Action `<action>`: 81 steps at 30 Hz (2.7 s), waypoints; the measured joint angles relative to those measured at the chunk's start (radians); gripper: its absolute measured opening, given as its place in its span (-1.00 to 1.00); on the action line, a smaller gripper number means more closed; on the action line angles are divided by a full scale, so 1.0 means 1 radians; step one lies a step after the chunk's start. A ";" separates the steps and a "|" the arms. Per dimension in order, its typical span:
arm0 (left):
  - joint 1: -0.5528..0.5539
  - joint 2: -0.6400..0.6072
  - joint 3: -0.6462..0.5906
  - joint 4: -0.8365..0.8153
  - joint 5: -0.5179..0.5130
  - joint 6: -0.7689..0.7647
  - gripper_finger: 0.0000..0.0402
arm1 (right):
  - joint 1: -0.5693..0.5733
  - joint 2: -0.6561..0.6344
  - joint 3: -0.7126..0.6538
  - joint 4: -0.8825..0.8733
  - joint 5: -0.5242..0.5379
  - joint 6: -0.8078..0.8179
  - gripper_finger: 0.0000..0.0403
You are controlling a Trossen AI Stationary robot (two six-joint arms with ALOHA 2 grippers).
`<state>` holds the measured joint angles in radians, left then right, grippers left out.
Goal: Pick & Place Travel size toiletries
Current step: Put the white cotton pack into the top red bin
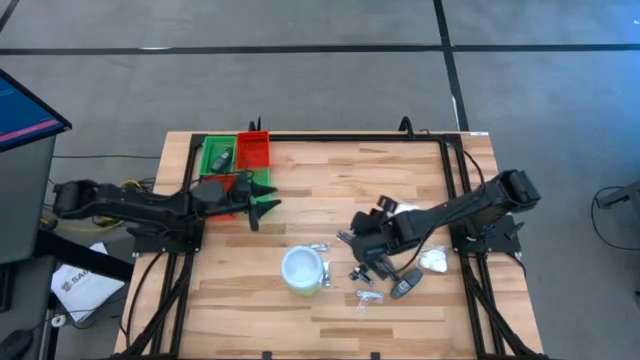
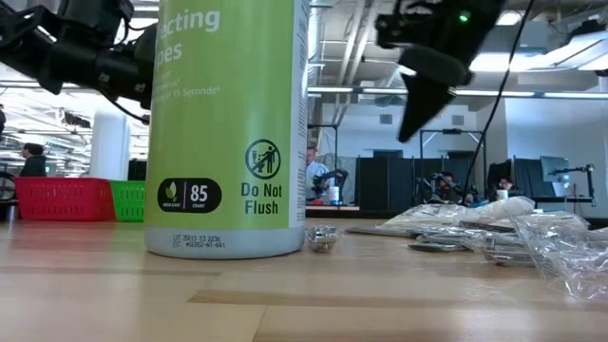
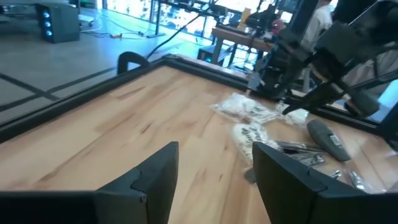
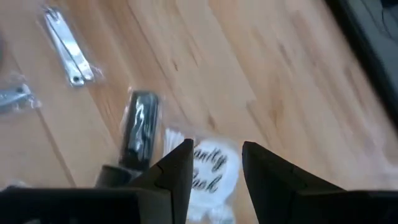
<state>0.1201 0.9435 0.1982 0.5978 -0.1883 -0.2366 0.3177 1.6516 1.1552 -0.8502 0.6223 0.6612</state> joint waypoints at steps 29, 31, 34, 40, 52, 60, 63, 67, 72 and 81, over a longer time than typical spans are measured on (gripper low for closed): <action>-0.030 0.258 0.056 0.286 0.000 -0.008 -0.03 | -0.112 -0.331 -0.457 0.352 -0.231 0.199 -0.68; -0.030 0.257 0.056 0.287 0.000 -0.008 -0.03 | -0.119 -0.335 -0.474 0.362 -0.258 0.197 -0.70; -0.030 0.257 0.059 0.289 0.000 -0.008 -0.03 | -0.124 -0.327 -0.473 0.367 -0.259 0.192 -0.70; -0.030 0.257 0.064 0.295 0.000 -0.008 -0.03 | -0.124 -0.268 -0.473 0.373 -0.302 0.175 -0.70; -0.030 0.256 0.064 0.302 -0.003 -0.007 -0.03 | -0.137 -0.191 -0.462 0.430 -0.312 0.117 -0.70; -0.030 0.256 0.064 0.302 -0.003 -0.007 -0.03 | -0.140 -0.200 -0.425 0.375 -0.311 0.087 -0.51; -0.030 0.256 0.064 0.302 -0.002 -0.007 -0.03 | -0.146 -0.200 -0.424 0.347 -0.308 0.089 -0.42; -0.030 0.256 0.064 0.302 0.001 -0.007 -0.03 | -0.159 -0.200 -0.424 0.345 -0.308 0.089 -0.31; -0.030 0.256 0.064 0.302 0.001 -0.007 -0.03 | -0.179 -0.191 -0.424 0.324 -0.307 0.089 -0.20; -0.030 0.256 0.064 0.302 0.000 -0.007 -0.03 | -0.198 -0.158 -0.423 0.321 -0.307 0.090 -0.12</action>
<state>0.0902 1.1999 0.2626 0.8994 -0.1879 -0.2439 0.1192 1.4937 0.7322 -0.5293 0.3149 0.7517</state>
